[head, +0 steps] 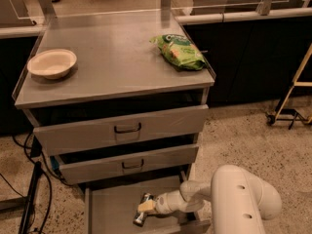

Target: Place redbull can into bottom drawer

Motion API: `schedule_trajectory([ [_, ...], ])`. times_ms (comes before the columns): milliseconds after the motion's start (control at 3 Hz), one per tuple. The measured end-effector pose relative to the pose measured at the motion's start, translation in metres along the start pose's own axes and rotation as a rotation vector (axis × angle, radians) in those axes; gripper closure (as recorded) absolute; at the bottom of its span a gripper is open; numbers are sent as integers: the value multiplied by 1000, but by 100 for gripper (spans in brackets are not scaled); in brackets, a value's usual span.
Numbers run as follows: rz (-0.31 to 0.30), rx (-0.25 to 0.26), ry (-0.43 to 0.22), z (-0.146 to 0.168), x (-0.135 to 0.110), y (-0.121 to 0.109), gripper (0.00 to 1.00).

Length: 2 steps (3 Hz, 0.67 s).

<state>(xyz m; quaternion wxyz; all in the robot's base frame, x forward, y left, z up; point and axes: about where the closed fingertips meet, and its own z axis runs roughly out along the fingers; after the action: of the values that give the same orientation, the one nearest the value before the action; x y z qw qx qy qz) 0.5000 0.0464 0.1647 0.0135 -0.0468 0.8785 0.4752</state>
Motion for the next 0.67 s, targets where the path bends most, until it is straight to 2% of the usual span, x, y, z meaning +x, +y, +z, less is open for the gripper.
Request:
schedule_trajectory([
  [333,29,-3,14,9,-3,-11,100],
  [667,83,7,31,19,-10,-36,100],
])
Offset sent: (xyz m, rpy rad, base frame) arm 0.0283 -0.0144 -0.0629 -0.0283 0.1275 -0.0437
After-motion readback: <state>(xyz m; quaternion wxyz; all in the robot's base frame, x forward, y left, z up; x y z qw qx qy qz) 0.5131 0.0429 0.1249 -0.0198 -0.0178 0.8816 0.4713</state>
